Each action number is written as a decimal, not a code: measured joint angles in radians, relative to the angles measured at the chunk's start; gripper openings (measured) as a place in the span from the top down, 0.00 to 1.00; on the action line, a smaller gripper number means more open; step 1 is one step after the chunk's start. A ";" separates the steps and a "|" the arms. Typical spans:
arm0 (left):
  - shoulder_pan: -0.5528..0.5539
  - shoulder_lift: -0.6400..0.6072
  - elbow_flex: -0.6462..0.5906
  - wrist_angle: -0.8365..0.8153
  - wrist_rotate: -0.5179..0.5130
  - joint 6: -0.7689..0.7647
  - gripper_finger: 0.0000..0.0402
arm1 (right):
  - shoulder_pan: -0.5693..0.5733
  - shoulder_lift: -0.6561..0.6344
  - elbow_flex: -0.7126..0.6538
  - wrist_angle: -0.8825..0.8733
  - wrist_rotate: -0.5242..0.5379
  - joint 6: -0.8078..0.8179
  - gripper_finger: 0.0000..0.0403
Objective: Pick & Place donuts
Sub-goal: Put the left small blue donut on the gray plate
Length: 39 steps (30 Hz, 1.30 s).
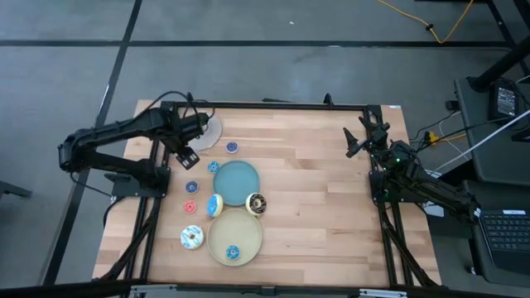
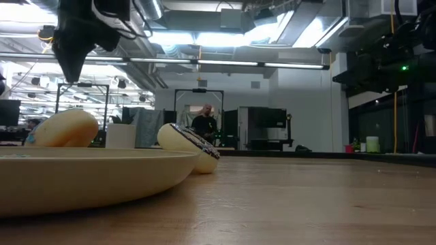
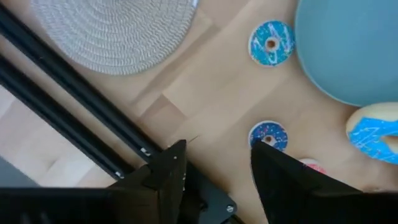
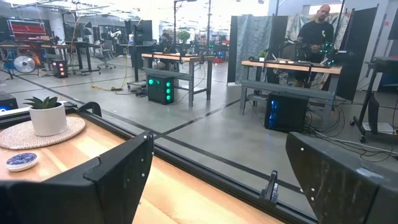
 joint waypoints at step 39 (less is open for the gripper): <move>-0.284 -0.011 -0.384 0.322 0.018 -0.261 0.57 | 0.000 0.000 0.000 0.000 0.000 0.000 0.09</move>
